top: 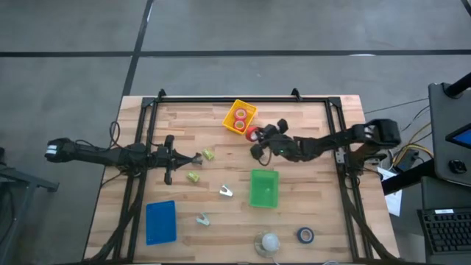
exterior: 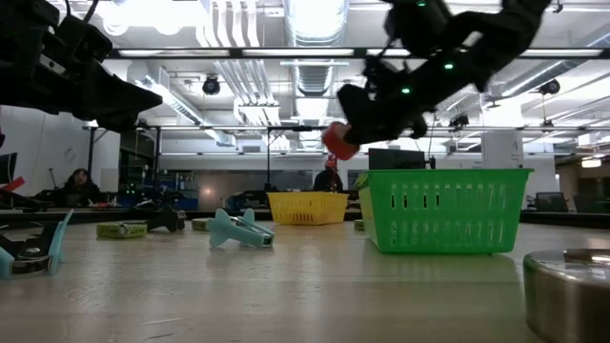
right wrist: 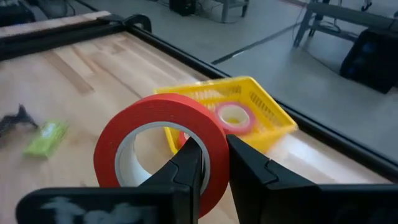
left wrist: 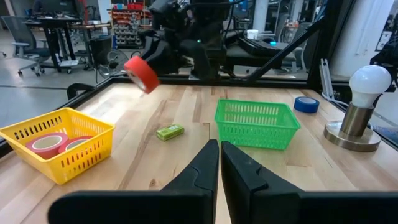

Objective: Pick and place Stapler, Stapler remover, tape
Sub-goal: Put the orange tape into the yellow bin

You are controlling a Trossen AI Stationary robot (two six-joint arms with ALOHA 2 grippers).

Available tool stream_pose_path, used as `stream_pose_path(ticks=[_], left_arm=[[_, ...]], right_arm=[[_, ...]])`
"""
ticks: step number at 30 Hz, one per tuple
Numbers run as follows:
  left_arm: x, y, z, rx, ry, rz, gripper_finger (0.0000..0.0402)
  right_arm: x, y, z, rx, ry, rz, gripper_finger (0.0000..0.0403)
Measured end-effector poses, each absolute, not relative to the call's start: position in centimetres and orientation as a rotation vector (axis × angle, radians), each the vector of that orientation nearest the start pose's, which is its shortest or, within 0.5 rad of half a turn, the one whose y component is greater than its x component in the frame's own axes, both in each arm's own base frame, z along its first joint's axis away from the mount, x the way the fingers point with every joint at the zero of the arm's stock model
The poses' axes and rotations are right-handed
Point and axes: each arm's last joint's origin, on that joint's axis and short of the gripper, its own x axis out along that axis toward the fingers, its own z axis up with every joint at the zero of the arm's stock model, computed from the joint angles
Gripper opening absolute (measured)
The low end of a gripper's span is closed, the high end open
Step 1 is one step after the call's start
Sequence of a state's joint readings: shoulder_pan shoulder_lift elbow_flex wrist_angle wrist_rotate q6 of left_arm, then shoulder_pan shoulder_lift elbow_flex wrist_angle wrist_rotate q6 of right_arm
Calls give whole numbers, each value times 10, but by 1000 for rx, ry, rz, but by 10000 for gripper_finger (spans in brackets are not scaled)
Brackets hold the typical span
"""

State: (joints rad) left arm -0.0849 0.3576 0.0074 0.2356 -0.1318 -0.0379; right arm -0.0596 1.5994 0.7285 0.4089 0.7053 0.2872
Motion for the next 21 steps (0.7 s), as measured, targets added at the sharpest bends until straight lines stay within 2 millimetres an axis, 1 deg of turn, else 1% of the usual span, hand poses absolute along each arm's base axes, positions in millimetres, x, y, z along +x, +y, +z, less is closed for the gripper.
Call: stream_pose_path(ticks=[4, 9, 15, 21], left_arm=[[119, -6, 157, -25, 114, 49, 23], [119, -6, 157, -25, 117, 49, 23], [119, -6, 156, -24, 121, 49, 23], [119, -6, 156, -24, 121, 49, 23]], right_arm=[[334, -50, 177, 100, 351, -837, 59], [354, -66, 170, 85, 397, -876, 59], [369, -87, 163, 80, 431, -927, 59], [371, -100, 163, 81, 508, -964, 59]])
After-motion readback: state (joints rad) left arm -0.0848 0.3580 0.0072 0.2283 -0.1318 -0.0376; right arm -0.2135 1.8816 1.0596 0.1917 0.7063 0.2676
